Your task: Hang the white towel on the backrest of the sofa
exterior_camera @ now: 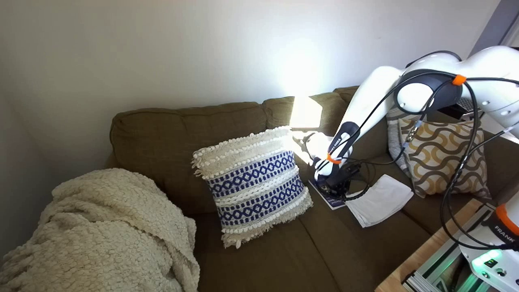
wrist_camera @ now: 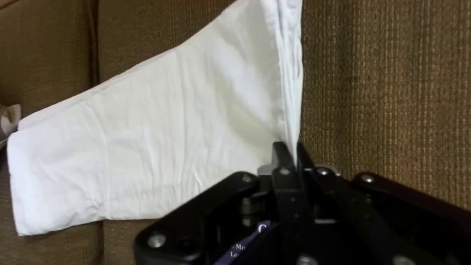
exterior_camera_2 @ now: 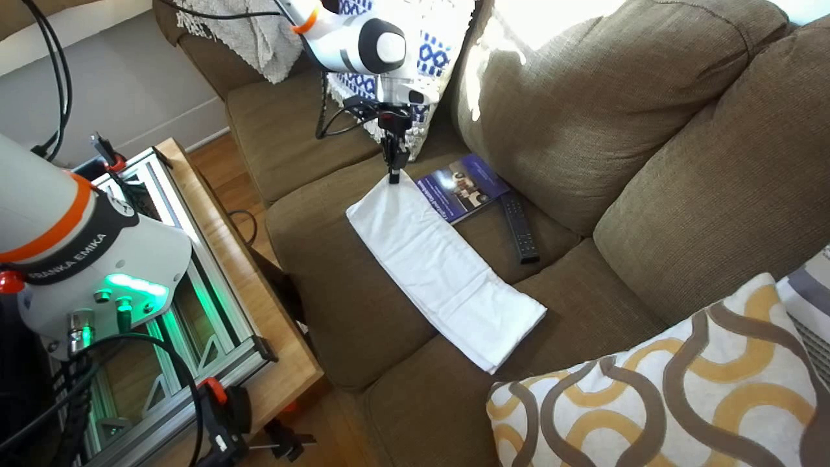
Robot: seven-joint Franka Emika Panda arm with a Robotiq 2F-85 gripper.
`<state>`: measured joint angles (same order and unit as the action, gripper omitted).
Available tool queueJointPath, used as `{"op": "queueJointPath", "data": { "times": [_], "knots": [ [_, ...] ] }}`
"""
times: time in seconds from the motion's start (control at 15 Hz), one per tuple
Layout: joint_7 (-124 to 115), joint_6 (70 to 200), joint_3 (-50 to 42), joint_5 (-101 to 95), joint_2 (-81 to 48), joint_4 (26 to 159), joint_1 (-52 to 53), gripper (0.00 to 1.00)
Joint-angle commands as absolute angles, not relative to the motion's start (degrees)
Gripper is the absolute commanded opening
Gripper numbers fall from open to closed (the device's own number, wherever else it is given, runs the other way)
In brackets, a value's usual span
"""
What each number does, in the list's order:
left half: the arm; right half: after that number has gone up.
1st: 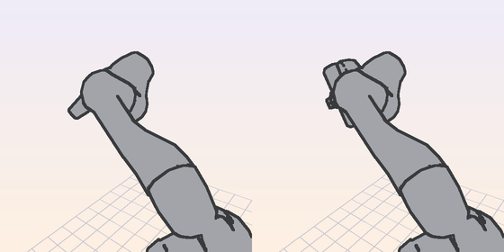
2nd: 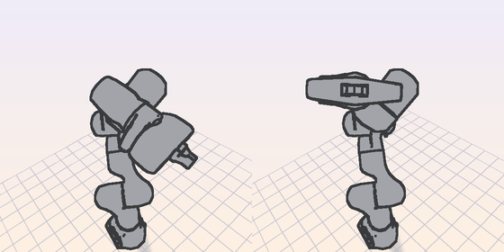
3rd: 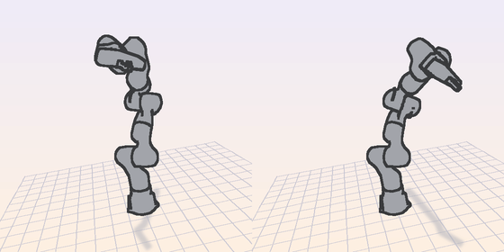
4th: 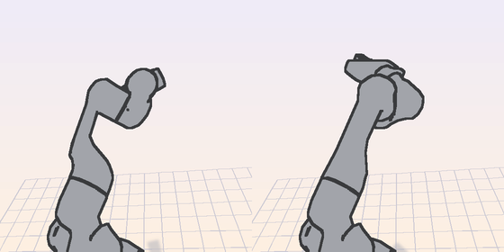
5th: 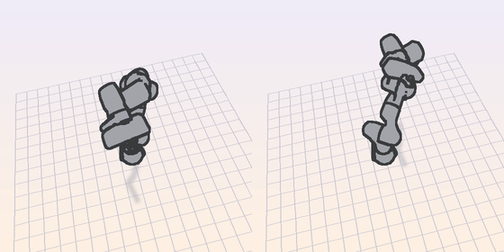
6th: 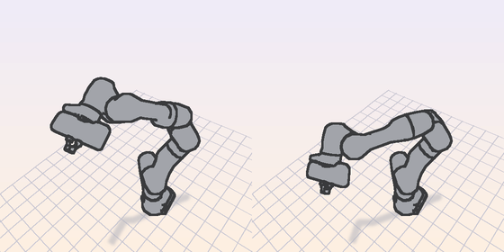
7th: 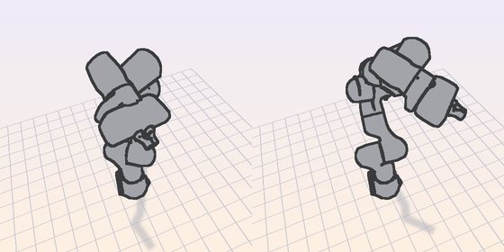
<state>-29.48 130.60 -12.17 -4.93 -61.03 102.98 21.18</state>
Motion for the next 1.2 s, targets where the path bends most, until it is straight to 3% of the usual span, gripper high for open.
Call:
{"op": "queueJointPath", "data": {
  "times": [0.0, 0.27, 0.33, 1.13],
  "knots": [
    [-34.6, 134.5, -13.9, -7.8, -49.7, 116.6, 24.3, 0.01],
    [-42.9, 139.7, -16.4, -10.0, -40.8, 127.2, 25.8, 0.01],
    [-39.9, 135.6, -13.7, -9.5, -46.4, 119.4, 23.1, 0.05],
    [-46.9, 138.9, -17.1, -11.3, -35.7, 129.2, 22.0, 0.01]
  ]
}}
